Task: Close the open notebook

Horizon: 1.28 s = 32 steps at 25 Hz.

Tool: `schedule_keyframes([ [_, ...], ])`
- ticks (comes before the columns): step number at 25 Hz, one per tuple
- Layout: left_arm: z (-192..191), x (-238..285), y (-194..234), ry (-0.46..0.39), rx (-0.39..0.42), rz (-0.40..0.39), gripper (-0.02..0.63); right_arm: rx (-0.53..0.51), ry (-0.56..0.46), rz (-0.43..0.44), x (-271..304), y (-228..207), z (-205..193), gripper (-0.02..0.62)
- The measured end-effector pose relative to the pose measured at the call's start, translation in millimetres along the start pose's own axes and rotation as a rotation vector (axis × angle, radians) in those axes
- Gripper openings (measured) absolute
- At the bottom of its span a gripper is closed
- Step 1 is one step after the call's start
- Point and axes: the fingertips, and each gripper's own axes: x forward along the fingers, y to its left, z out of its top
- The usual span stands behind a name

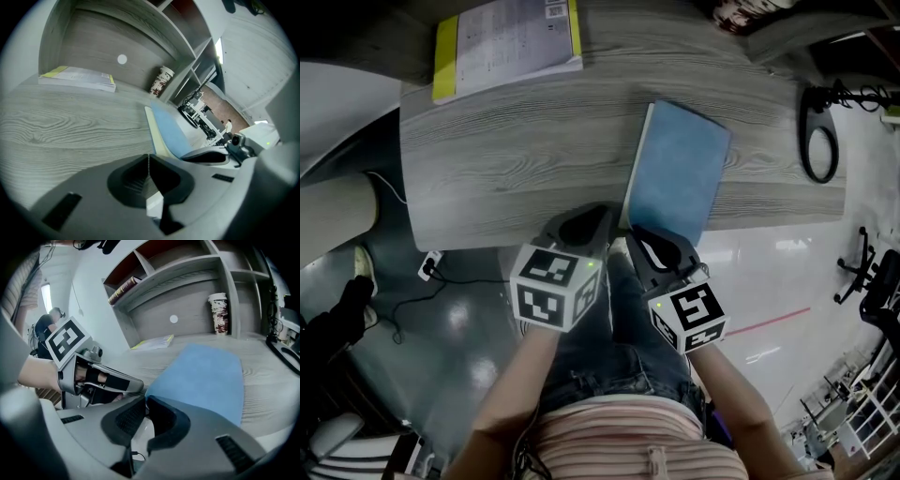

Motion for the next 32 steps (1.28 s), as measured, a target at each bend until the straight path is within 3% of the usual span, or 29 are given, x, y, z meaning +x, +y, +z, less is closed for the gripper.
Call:
schedule_keyframes([
  [9,-0.4,-1.3,2.4,0.004,-0.011,0.004,0.012,-0.028,0.027,0.006,6.3,2.8,-2.1,0.055],
  [20,3.9,-4.4,2.4,-0.013,-0.015,0.007,0.012,0.042,0.049,0.061,6.3,3.3,-1.6,0.064],
  [32,3.9,-11.0,-2.2,-0.007,0.013,0.003,0.012,0.119,-0.059,0.079,-8.1,3.4,10.5,0.014],
])
